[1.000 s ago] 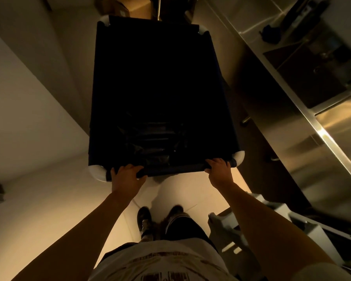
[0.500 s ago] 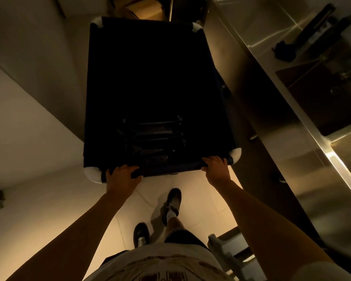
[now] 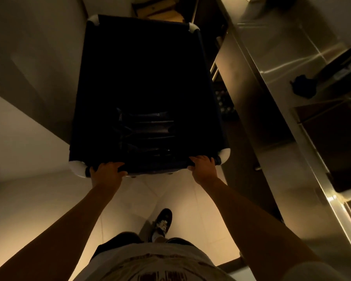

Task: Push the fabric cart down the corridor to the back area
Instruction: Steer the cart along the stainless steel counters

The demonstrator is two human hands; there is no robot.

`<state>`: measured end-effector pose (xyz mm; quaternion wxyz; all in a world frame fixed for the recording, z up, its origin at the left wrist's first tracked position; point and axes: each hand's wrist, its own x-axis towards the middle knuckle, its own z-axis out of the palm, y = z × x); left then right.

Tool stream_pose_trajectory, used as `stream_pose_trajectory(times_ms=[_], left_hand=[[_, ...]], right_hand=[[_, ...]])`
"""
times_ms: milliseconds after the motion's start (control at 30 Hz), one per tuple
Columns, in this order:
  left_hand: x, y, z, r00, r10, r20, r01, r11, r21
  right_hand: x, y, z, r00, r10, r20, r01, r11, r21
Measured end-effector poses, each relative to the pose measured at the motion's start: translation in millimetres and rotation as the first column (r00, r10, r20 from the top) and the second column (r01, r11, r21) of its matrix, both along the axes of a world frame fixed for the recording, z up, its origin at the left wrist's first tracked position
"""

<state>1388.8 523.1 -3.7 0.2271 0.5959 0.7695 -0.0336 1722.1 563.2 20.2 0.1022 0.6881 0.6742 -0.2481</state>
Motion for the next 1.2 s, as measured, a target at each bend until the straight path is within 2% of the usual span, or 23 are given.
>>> stream_pose_trajectory(times_ms=[133, 300, 567, 833, 1200], left_hand=[[3, 25, -3, 0.999, 0.046, -0.002, -0.046, 0.999, 0.014], [3, 55, -6, 0.998, 0.027, -0.065, -0.028, 0.999, -0.016], [-4, 113, -19, 0.996, 0.029, -0.079, -0.024, 0.998, 0.059], [-16, 174, -30, 0.988, -0.007, -0.154, 0.024, 0.994, 0.105], [-55, 269, -34, 0.999, -0.027, -0.033, 0.028, 0.999, 0.02]], right_hand=[[2, 36, -5, 0.999, 0.05, 0.006, -0.05, 0.999, 0.005], [4, 78, -10, 0.994, 0.108, 0.027, -0.109, 0.994, 0.023], [-3, 154, -12, 0.992, 0.125, 0.019, -0.126, 0.992, 0.03], [-15, 231, -3, 0.986, 0.168, 0.013, -0.168, 0.986, -0.018], [-51, 317, 4, 0.992, 0.125, 0.019, -0.124, 0.992, -0.022]])
